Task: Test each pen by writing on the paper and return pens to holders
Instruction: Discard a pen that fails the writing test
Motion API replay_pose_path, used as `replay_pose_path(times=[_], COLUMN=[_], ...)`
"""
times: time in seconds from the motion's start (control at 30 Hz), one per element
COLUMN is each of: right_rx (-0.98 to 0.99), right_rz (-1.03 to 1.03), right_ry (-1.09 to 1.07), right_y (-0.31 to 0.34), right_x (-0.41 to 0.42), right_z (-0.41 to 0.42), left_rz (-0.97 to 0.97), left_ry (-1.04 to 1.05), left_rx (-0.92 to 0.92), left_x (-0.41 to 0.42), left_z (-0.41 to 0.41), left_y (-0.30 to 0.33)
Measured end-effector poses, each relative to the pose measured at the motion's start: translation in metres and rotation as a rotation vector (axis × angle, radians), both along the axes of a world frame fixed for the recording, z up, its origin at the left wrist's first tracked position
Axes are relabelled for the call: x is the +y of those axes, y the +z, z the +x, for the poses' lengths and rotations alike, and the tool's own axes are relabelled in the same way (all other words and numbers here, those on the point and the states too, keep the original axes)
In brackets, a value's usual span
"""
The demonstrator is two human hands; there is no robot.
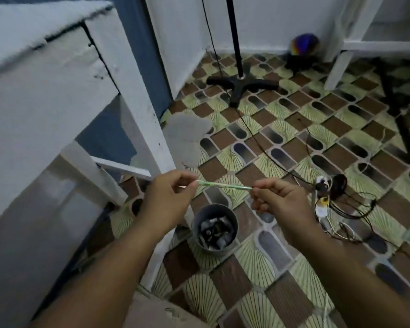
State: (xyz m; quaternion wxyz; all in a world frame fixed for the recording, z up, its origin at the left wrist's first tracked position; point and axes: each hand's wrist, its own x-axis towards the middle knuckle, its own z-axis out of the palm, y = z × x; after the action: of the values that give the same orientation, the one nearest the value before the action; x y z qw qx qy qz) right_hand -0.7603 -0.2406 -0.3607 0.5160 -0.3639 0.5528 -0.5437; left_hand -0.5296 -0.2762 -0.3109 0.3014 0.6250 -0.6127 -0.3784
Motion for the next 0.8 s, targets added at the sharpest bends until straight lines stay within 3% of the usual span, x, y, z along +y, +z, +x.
replay_pose_path(times=[0.37, 0.6, 0.8], right_rx=[0.136, 0.42, 0.465], right_rz=[0.342, 0.428, 0.503], right_ry=[-0.022, 0.074, 0.202], right_y=[-0.131, -0.202, -0.23], right_x=[-0.017, -0.034, -0.032], right_z=[0.014, 0.043, 0.061], left_rz=[0.518, 0.632, 0.657], left_ry=[-0.03, -0.061, -0.044], left_rx=[0.066, -0.008, -0.027], left_x=[-0.017, -0.019, -0.022], left_z=[0.002, 0.025, 0.037], left_y=[-0.134, -0.176, -0.189])
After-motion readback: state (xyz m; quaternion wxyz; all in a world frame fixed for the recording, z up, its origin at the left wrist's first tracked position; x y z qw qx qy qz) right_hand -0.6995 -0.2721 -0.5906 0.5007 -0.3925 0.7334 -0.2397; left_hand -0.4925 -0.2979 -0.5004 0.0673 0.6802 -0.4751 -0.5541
